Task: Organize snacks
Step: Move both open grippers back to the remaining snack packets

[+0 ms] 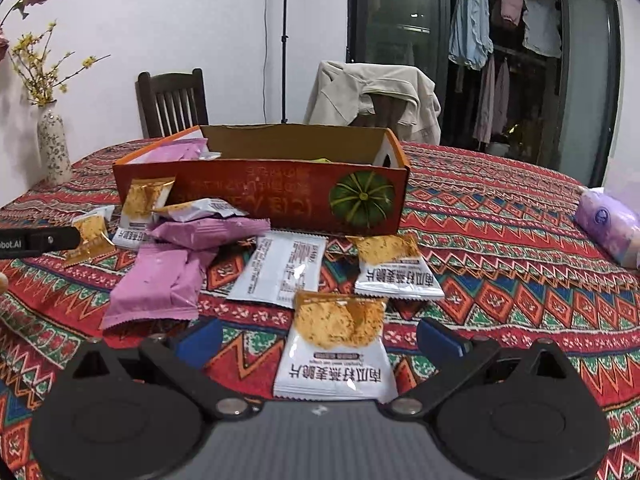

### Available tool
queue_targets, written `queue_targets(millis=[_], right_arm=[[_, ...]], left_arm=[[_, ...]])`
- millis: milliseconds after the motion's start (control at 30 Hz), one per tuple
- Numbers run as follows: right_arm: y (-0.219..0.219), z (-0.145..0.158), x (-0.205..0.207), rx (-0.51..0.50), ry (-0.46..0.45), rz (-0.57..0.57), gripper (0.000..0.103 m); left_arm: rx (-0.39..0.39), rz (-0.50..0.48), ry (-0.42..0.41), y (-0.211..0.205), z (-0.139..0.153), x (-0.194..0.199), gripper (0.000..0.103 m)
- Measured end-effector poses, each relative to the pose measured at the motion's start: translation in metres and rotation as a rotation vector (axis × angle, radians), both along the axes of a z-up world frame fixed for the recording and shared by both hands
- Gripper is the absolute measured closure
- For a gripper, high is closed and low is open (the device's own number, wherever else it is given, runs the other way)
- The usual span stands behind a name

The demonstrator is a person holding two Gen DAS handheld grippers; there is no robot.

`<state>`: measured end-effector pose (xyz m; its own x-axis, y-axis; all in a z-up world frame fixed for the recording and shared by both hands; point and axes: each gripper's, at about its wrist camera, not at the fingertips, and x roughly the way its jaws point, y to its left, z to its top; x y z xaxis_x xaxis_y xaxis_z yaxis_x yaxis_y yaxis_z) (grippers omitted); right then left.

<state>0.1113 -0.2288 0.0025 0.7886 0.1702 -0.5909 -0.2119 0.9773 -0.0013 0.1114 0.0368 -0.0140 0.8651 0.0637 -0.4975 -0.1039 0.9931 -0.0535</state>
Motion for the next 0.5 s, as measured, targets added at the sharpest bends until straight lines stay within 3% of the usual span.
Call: queue_targets(millis=[267, 500], right_arm=[[0.006, -0.008, 0.009, -0.048, 0.056, 0.002, 0.000], [0.000, -0.010, 0.017, 0.000, 0.098, -0.001, 0.000]], left_arm=[[-0.020, 0.002, 0.005, 0.002, 0.000, 0.002, 0.000], [-0.042, -0.004, 0.024, 0.005, -0.002, 0.005, 0.000]])
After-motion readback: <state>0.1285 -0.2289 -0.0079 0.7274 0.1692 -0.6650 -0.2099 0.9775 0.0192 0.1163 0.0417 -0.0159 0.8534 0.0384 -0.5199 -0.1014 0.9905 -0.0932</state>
